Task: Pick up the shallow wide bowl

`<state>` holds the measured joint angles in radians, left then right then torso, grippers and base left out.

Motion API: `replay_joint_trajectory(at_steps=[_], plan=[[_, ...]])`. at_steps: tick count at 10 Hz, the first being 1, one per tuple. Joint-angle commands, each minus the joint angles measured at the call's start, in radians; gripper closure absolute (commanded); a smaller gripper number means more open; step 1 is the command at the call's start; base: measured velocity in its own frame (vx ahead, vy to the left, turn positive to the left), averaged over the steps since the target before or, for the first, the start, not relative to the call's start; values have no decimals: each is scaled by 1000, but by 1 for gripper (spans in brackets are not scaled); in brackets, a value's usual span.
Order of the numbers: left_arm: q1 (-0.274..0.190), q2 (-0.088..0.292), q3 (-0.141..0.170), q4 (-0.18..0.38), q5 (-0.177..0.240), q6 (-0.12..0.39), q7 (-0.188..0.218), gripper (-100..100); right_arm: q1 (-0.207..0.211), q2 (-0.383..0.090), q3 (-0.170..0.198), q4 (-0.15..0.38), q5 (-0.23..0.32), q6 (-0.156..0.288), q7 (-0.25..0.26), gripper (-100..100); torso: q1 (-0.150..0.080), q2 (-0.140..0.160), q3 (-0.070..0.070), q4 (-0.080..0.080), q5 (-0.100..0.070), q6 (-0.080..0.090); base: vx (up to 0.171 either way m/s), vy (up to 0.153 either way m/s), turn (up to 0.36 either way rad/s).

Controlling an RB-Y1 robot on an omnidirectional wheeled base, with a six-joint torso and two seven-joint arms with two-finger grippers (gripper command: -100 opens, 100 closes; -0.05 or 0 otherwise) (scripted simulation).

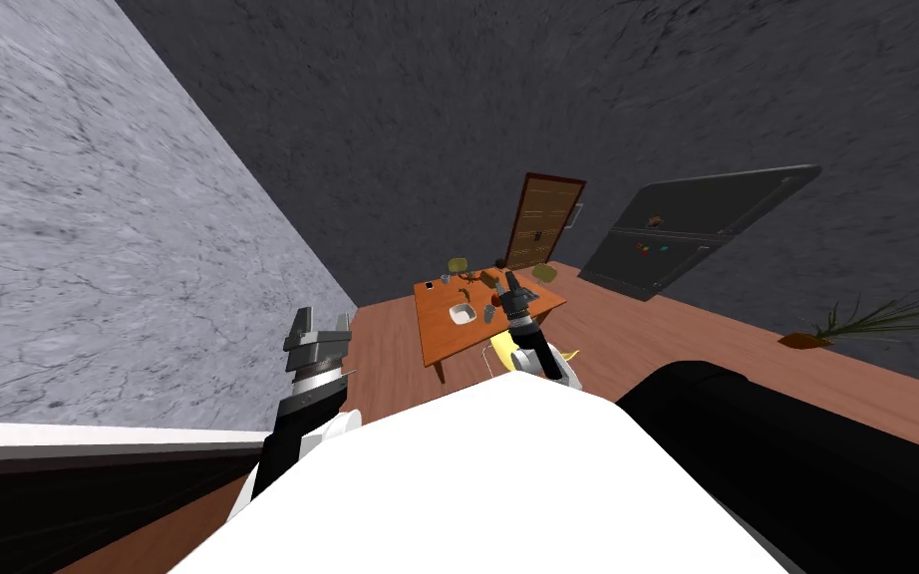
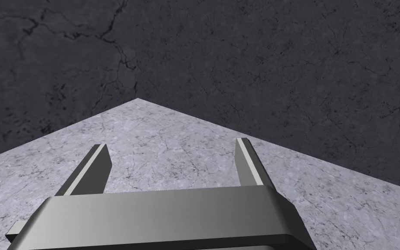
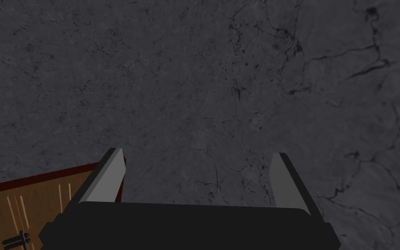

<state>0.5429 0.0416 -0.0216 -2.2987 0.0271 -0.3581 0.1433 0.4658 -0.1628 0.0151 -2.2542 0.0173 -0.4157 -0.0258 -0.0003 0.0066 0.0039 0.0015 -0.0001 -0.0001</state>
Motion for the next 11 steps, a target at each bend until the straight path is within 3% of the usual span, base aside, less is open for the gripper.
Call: replay_joint_trajectory(at_steps=[1,2,4,5,7,10,11], plan=[[0,0,0,0,0,0,0,0,-3,-42,12,50,50,13,1,-100,0,0,0,0,0,0,-107,9,204],[0,0,0,0,0,0,0,0,-3,-42,12,51,55,13,1,-100,0,0,0,0,0,0,-76,-2,48],[0,0,0,0,0,0,0,0,-7,-101,25,113,121,41,3,-100,0,-2,-1,0,0,0,-78,8,182],[0,0,0,0,0,0,0,0,-7,-101,25,113,130,41,3,-100,0,-1,-1,0,0,0,-72,-1,67],[0,0,0,0,0,0,0,0,-11,-161,37,184,197,73,9,-100,0,-2,-1,0,0,0,-74,10,205],[0,0,0,0,0,0,0,0,-14,-191,44,223,259,90,14,-100,0,-2,-1,0,0,0,-68,10,111],[0,0,0,0,0,0,0,0,-16,-221,51,263,300,108,20,-100,0,-3,-1,0,0,1,-50,6,194]])
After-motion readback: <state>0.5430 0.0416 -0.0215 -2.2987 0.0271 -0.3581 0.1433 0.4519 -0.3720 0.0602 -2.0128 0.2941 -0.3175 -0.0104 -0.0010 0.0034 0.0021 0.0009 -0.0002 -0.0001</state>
